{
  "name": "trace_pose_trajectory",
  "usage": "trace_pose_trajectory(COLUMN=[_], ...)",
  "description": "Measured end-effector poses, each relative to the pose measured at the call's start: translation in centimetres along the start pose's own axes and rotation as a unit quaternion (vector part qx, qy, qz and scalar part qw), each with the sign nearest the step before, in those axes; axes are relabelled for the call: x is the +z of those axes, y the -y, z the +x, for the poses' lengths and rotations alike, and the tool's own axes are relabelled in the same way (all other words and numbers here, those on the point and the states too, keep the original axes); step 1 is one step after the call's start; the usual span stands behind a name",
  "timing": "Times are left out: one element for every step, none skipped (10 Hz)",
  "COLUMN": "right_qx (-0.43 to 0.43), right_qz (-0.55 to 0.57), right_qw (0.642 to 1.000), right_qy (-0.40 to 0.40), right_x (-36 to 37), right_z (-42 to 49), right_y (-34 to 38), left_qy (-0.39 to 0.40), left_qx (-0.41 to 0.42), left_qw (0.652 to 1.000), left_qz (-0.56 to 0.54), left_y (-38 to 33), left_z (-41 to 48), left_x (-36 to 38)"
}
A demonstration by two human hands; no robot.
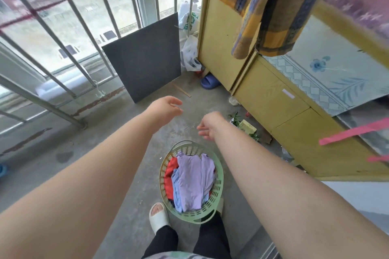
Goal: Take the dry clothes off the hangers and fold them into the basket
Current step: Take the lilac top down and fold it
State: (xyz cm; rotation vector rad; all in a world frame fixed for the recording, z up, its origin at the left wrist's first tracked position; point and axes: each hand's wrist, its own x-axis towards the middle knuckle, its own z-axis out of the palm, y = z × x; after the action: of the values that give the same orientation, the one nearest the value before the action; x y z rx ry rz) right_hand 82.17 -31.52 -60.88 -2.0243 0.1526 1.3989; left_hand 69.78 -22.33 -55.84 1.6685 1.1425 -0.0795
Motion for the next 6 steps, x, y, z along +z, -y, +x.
trace_pose_trajectory(right_qx=[-0.075,-0.122,-0.211,-0.307,-0.403,-0.489], right_qz=[-0.045,-0.033,-0.040,-0.041,-0.060,-0.073], right_qw=[0.996,0.992,0.976,0.951,0.911,0.862], right_qy=[-0.003,0.001,-0.017,-0.020,-0.064,-0.106], right_x=[-1.6,-3.0,-5.1,-7.8,-10.3,-12.4], right_z=[-3.4,-7.1,-11.1,-16.7,-21.6,-26.4], right_y=[2.6,7.0,10.3,15.8,20.1,23.1], left_qy=[-0.009,-0.024,-0.053,-0.095,-0.135,-0.149], left_qx=[0.024,0.055,0.093,0.144,0.205,0.265], left_qw=[1.000,0.998,0.993,0.984,0.967,0.948], left_qz=[0.007,0.010,0.040,0.043,0.060,0.090], left_y=[-3.2,-6.8,-11.3,-17.0,-22.4,-27.1], left_z=[-1.1,-2.3,-3.5,-5.0,-6.8,-9.0], left_x=[-1.1,-2.3,-4.1,-6.3,-8.3,-10.0])
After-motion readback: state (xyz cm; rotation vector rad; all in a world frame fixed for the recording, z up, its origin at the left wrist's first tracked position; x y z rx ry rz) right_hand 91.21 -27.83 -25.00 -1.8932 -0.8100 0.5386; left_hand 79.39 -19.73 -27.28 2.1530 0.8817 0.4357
